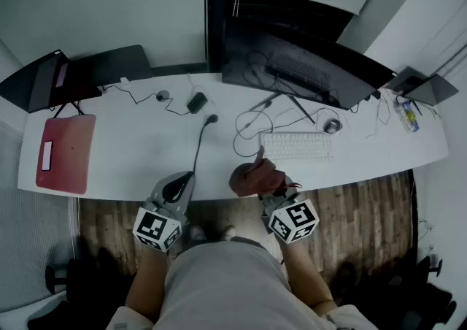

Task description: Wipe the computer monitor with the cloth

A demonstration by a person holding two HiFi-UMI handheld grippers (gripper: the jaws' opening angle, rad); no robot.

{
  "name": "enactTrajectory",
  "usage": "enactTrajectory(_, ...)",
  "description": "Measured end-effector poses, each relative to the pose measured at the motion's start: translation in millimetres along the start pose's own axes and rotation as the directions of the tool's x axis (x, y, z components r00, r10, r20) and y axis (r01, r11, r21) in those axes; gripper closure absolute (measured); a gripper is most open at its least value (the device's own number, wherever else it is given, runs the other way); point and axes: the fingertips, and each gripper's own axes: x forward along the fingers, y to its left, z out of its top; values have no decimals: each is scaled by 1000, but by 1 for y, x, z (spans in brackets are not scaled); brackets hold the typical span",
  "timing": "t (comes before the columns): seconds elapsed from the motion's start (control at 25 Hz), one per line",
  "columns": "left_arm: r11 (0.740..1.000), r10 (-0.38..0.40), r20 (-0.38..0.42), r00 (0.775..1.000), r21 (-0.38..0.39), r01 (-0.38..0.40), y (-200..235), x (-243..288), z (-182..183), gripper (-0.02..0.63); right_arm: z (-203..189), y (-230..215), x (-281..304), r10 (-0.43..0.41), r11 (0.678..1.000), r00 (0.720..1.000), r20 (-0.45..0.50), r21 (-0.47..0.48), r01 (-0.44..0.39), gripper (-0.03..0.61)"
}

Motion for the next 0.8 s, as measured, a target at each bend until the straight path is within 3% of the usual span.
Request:
enactTrajectory(0.44, 998, 68, -18, 998, 11, -67, -20, 14, -1, 606, -3, -33, -25, -11, 1000, 1000, 8, -12, 11, 541)
enactTrajectory(0.8, 997, 75, -36, 997, 7, -75, 12, 39, -1, 606, 12, -46, 12, -50, 997, 999, 3, -62, 50, 541)
